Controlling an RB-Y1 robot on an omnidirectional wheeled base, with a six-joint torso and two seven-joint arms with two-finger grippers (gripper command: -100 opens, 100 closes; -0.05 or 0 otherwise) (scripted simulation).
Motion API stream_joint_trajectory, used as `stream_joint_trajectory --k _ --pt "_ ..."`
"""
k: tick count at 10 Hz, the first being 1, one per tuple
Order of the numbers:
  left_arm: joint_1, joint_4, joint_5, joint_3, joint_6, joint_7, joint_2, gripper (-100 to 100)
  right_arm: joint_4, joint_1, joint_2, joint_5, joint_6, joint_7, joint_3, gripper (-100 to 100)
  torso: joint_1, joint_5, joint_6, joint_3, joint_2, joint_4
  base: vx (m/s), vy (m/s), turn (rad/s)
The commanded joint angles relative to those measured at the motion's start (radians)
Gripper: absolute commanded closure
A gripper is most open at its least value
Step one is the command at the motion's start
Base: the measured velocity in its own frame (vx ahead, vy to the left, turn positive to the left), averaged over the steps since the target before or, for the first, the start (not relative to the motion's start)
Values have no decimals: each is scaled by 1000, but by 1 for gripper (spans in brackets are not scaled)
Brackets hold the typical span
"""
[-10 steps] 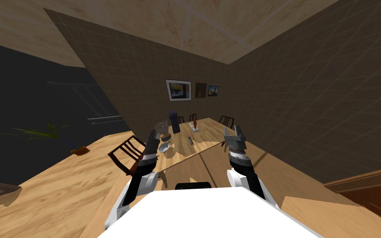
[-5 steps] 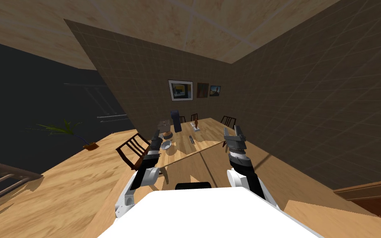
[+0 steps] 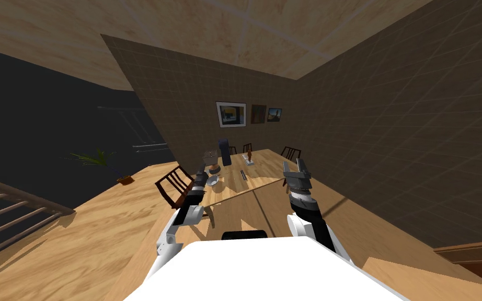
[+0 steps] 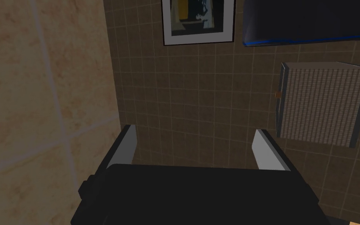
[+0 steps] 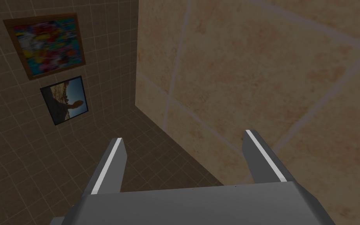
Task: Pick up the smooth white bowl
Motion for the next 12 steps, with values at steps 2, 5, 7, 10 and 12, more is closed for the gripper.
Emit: stream_joint_trajectory --k 2,5,7,10,12 --pt "-62 72 15 5 47 14 10 -100 0 0 0 0 0 0 0 0 0 0 0 0 -1 0 -38 -12 58" --pt "-101 128 27 9 77 24 18 -100 0 0 0 0 0 0 0 0 1 0 0 -1 -1 0 -34 -6 47" --pt "-140 178 38 13 107 34 25 -100 0 0 0 0 0 0 0 0 0 0 0 -1 -1 0 -36 -15 62" --pt "-220 263 59 21 172 54 37 -100 0 0 0 0 0 0 0 0 0 0 0 -1 -2 0 -31 -11 58" --pt "-261 312 69 25 205 63 43 -100 0 0 0 0 0 0 0 0 0 0 0 -1 -2 0 -25 -11 58"
